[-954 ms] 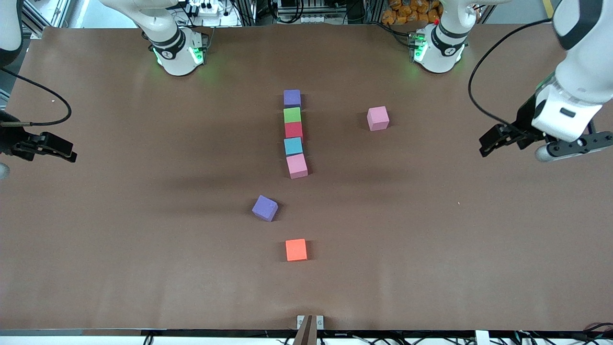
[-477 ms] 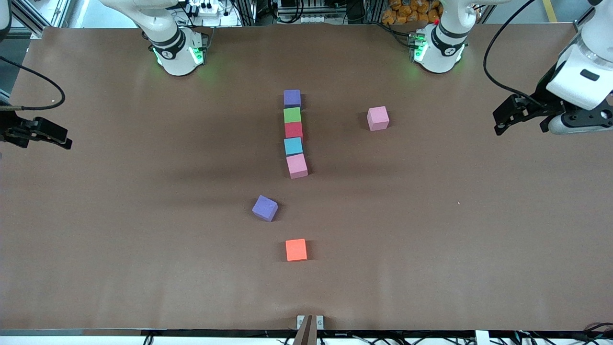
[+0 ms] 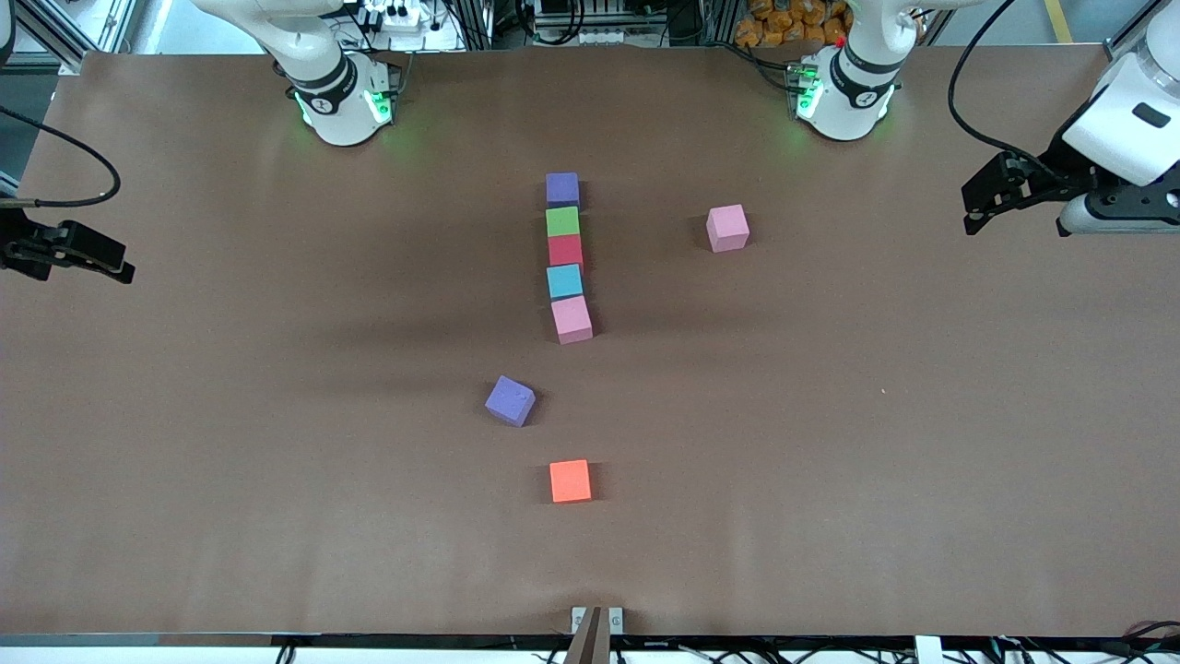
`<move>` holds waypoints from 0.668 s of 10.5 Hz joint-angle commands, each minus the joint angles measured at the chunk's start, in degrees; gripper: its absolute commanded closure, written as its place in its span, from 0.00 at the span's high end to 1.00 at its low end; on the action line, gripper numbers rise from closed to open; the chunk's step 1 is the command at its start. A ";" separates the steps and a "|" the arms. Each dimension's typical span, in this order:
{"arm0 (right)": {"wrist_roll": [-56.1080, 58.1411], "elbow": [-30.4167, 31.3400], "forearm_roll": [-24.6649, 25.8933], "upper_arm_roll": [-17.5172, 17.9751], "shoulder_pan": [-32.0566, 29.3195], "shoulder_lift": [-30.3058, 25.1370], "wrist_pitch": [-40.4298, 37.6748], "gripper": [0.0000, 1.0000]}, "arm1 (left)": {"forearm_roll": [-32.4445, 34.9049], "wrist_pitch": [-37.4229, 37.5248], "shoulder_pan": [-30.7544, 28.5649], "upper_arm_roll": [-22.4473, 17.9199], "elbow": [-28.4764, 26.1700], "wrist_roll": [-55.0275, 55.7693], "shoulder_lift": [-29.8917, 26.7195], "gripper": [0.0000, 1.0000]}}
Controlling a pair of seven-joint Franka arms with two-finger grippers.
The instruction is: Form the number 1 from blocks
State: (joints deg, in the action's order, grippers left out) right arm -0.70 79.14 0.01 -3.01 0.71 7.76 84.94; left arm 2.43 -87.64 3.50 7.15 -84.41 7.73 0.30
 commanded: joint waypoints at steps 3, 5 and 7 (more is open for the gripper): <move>-0.62 -0.30 -0.71 0.29 -0.62 -0.03 -0.57 1.00 | -1.73 1.07 -0.60 0.15 0.91 -1.32 0.05 1.00; -0.62 -0.30 -0.80 0.29 -0.71 -0.03 -0.57 1.00 | -1.73 1.07 -0.60 0.32 0.91 -1.05 0.05 1.00; -0.62 -0.30 -0.80 0.29 -0.62 -0.03 -0.57 1.00 | -1.73 1.07 -0.51 0.67 0.91 0.95 0.05 1.00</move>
State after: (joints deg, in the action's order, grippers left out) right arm -0.70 79.14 0.01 -3.02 0.70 7.81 84.89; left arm 1.88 -87.63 3.50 7.23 -84.40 7.90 0.30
